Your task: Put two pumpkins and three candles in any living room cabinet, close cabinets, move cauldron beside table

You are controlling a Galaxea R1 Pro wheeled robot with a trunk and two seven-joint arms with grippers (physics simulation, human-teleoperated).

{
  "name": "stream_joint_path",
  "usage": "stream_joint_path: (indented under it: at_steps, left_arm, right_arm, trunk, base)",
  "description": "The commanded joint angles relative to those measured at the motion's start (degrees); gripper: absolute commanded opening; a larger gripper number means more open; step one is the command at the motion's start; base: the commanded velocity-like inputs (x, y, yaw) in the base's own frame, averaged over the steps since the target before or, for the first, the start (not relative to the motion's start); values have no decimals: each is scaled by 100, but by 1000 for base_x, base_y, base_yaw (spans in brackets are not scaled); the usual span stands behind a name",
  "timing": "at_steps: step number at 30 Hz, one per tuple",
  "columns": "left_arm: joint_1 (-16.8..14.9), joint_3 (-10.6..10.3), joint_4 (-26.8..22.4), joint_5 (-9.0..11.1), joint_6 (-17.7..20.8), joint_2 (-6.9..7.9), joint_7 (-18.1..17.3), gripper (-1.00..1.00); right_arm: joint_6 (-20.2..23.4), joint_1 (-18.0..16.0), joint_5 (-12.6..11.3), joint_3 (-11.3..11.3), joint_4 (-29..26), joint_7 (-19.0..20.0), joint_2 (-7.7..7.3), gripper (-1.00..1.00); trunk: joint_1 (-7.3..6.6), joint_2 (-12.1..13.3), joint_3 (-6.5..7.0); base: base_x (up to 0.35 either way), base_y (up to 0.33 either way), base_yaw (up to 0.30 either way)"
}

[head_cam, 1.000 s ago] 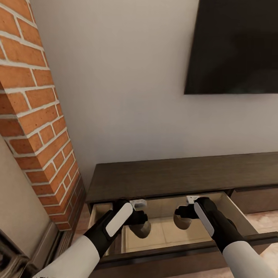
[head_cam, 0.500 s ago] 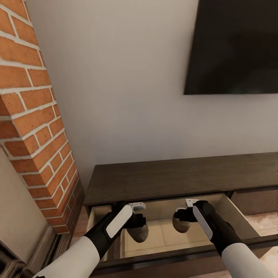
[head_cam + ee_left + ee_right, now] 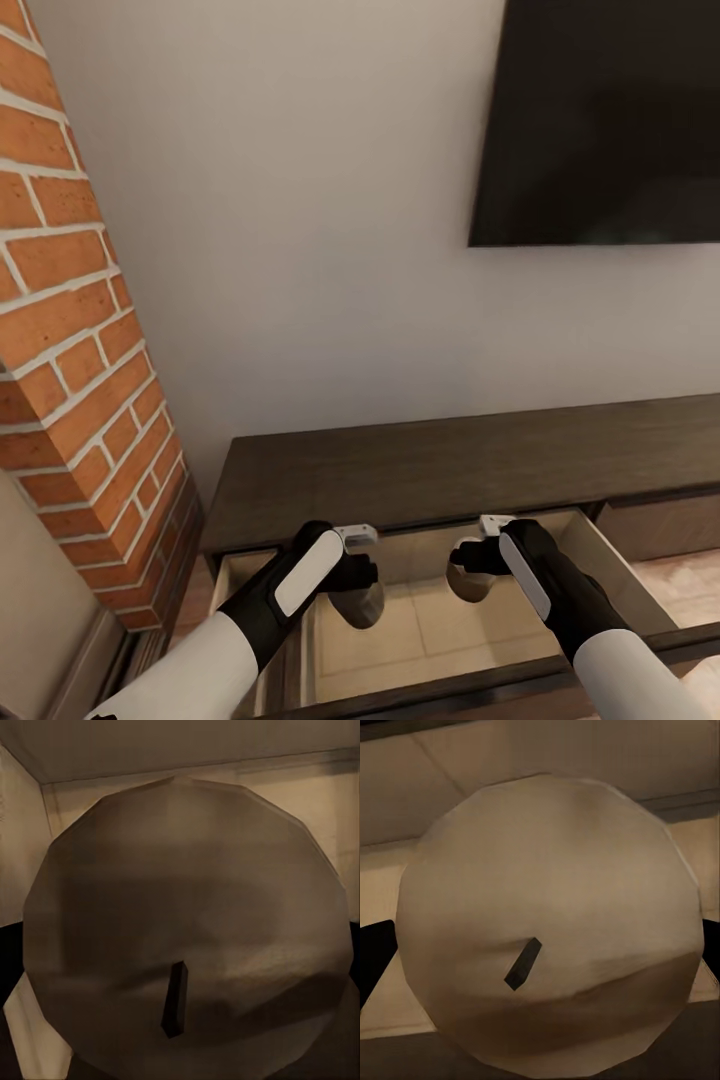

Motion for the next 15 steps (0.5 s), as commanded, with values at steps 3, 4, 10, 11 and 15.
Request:
stream_joint_path:
  at_steps: [3, 4, 10, 11, 15]
  left_arm:
    - [-4, -42, 40, 62, 2, 0, 59, -100]
    - [-4, -54, 75, 60, -1, -2, 59, -100]
    - [1, -428, 372, 68, -57, -33, 59, -100]
    - [1, -454, 385, 68, -67, -35, 57, -100]
    - [3, -566, 440, 46, -109, -38, 49, -100]
  right_arm:
    - [-14, -4, -59, 26, 28, -48, -6, -100]
    - [-28, -4, -58, 30, 53, -47, -6, -100]
    - [-82, -7, -58, 50, 382, -42, 9, -100]
    - [-83, -8, -58, 50, 409, -42, 13, -100]
    - [-349, -52, -69, 473, 905, 74, 29, -100]
  trunk:
    - [0, -3, -6]
    - [0, -3, -6]
    - [0, -3, -6]
    - [0, -3, -6]
    - [0, -3, -6]
  base:
    - [74, 0, -1]
    - [39, 0, -1]
    - [9, 0, 0]
    - [1, 0, 0]
    - [0, 0, 0]
